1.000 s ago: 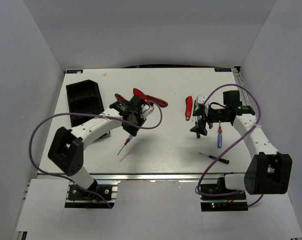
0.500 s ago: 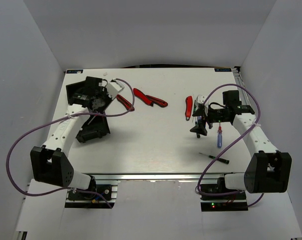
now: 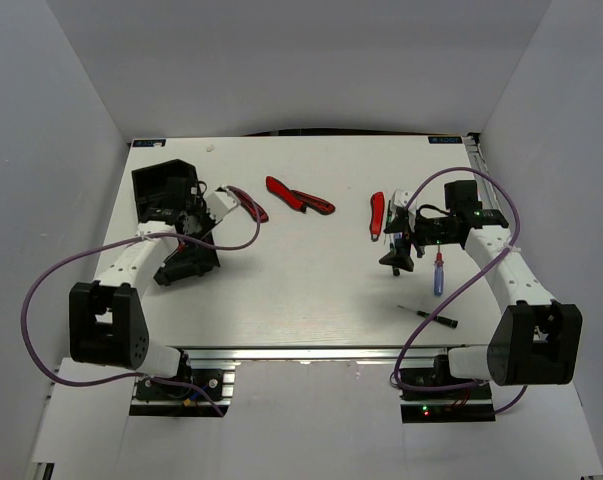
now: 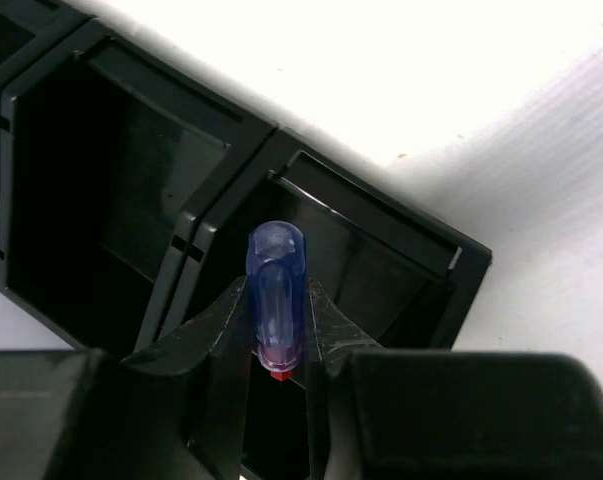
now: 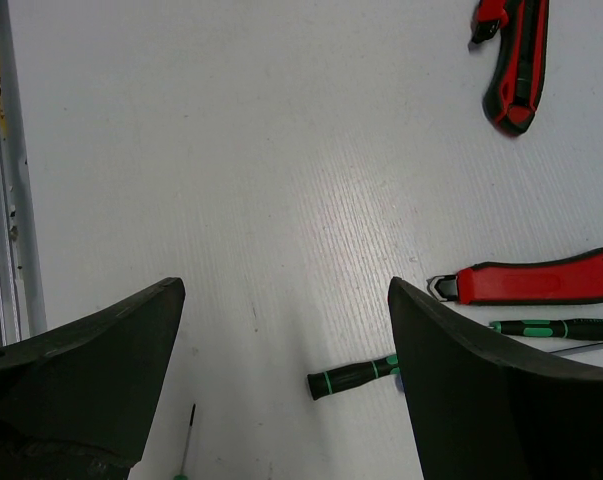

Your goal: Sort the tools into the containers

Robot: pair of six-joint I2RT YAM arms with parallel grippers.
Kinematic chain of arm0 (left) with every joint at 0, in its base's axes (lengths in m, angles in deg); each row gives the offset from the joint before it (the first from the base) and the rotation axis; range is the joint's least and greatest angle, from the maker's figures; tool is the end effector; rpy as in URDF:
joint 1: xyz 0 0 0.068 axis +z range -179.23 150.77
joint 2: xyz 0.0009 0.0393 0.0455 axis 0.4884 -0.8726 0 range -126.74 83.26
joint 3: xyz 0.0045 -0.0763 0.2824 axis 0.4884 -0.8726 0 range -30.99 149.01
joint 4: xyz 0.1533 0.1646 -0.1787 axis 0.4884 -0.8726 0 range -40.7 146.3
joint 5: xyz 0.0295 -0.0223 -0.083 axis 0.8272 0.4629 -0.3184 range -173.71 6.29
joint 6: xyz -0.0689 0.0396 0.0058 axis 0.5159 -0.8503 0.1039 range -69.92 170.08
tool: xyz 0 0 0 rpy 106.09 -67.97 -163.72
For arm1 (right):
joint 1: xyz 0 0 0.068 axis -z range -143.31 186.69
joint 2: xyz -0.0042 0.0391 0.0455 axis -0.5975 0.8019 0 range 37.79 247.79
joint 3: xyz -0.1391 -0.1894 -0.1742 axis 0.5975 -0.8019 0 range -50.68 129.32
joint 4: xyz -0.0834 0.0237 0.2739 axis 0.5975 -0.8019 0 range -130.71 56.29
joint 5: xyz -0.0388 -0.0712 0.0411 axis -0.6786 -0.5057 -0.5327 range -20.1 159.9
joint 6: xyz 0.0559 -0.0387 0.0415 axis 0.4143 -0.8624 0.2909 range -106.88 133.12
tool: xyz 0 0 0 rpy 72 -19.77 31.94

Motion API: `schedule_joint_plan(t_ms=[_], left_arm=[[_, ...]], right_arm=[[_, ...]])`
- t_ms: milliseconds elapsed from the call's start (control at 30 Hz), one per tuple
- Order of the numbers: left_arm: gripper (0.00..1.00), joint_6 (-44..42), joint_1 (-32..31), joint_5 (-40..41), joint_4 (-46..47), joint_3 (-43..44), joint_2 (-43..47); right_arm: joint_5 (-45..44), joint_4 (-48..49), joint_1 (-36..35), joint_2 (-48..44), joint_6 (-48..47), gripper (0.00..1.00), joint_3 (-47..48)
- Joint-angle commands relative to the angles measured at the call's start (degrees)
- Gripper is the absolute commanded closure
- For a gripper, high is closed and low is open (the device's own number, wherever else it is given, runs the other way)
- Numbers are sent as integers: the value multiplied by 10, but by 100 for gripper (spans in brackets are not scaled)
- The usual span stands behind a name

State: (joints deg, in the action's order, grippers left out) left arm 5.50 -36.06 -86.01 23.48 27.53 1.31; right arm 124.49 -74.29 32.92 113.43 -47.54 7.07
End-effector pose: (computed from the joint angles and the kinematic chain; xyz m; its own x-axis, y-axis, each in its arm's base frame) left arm 0.3305 -0.0423 0.2233 -0.4891 0.7649 -0.4191 0.6799 0.6353 0.3661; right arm 0.2824 0.0747 0.2654 -0.0126 -0.5071 -0.8618 -0.9684 0.2208 -0.1158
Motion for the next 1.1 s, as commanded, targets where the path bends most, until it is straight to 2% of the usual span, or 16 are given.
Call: schedule_joint_plan(t_ms=[0,67,167,200,233,433,567,633,667,700,767,800,867,900,1067], left_arm=[[78,11,6,5,40,-2,23],[65,26,6,9,39,-2,29],[55,47,6,8,37,4,44],[43,62,7,6,37,9,47],[2,73,6,4,35,16,50],[2,116,6,-33,23,34,77],[2,215,6,-85,23,59,91],[2,258,6,-127,31,77,94],[2,320,6,-132,49,84,94],[2,373,6,-135,56,86,93],[2,420,7,-140,72,86,90],[2,490,7,-139,88,85,89],[2,523,7,-147,107,82,84],[2,566,6,-151,128,77,83],[2,628,6,-176,191,60,80]], right_arm=[[16,-13,0,-3,-10,11,11],[9,-10,0,-1,-9,11,8],[3,-9,0,2,-2,11,6],[-4,-8,0,2,0,11,6],[-9,-6,0,4,8,11,6],[-47,4,0,6,36,11,3],[-125,75,0,-2,134,11,-16],[-222,120,0,-11,242,13,-31],[-255,146,1,-13,267,16,-41],[-334,159,0,-15,320,20,-46],[-430,182,1,-14,373,26,-55],[-503,181,1,-11,388,34,-54],[-571,173,3,-1,428,41,-51],[-604,156,9,5,447,46,-48],[-634,147,17,1,480,46,-62]])
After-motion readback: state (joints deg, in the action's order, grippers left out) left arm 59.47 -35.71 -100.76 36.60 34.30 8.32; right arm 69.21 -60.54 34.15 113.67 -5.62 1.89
